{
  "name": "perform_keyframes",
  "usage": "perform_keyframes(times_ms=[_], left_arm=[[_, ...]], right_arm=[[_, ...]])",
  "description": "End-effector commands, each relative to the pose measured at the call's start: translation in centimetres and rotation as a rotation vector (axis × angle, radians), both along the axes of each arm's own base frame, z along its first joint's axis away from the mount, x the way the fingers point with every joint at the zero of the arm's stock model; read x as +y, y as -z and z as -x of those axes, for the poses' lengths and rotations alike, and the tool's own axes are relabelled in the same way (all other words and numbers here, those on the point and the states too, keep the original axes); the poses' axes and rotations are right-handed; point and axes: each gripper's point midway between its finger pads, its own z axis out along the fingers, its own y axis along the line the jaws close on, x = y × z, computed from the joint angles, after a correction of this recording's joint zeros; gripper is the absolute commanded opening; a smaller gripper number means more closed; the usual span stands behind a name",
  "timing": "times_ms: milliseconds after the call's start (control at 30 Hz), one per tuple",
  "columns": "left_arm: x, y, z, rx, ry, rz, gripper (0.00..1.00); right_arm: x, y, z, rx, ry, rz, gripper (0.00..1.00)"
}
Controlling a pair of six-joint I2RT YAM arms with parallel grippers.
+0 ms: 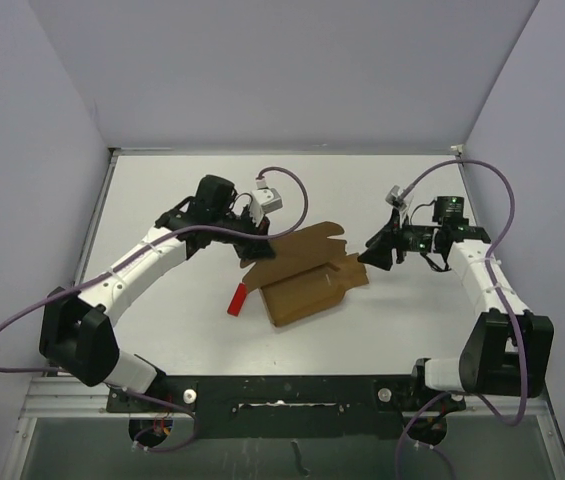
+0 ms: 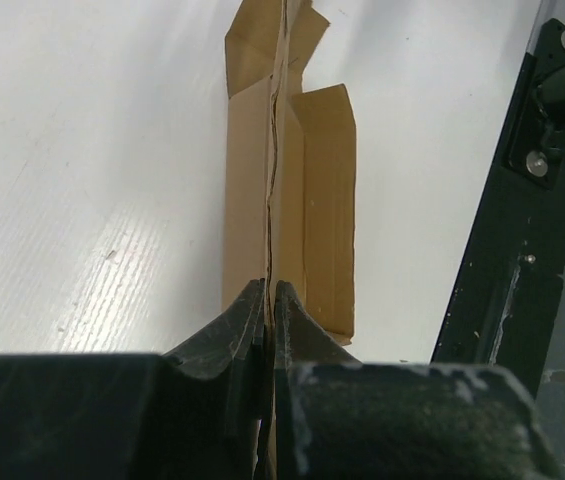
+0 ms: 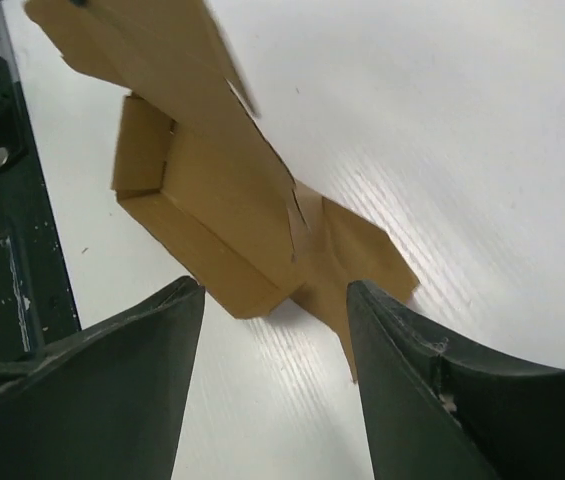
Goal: Fold the paper box
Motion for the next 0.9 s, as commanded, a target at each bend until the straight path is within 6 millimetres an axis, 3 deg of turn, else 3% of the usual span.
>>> perform_keyframes(times_ms=[0, 300, 467, 567, 867], left_arm=[[0.8, -2.5, -1.6, -0.136, -0.079, 0.038, 0.0], [1.3, -2.6, -1.6, -0.144, -0.096, 0.043, 0.0], [1.1, -3.1, -1.3, -0.148, -0.089, 0.076, 0.0], [1.1, -2.9, -1.4, -0.143, -0.089, 0.077, 0.0], [0.8, -3.0, -0.9, -0.128, -0.063, 0.097, 0.0]], right_arm=[[-1.5, 3.4, -2.8, 0.059, 0.156, 0.078, 0.6], [-1.0, 8.0, -3.9, 0.224, 0.133, 0.092, 0.62], [-0.7, 9.7, -4.4, 0.257, 0.152, 0.159, 0.6], [-0.8, 10.2, -4.7, 0.277, 0.172, 0.169, 0.58], [-0.5, 11.1, -4.8, 0.306, 0.174, 0.202, 0.38]])
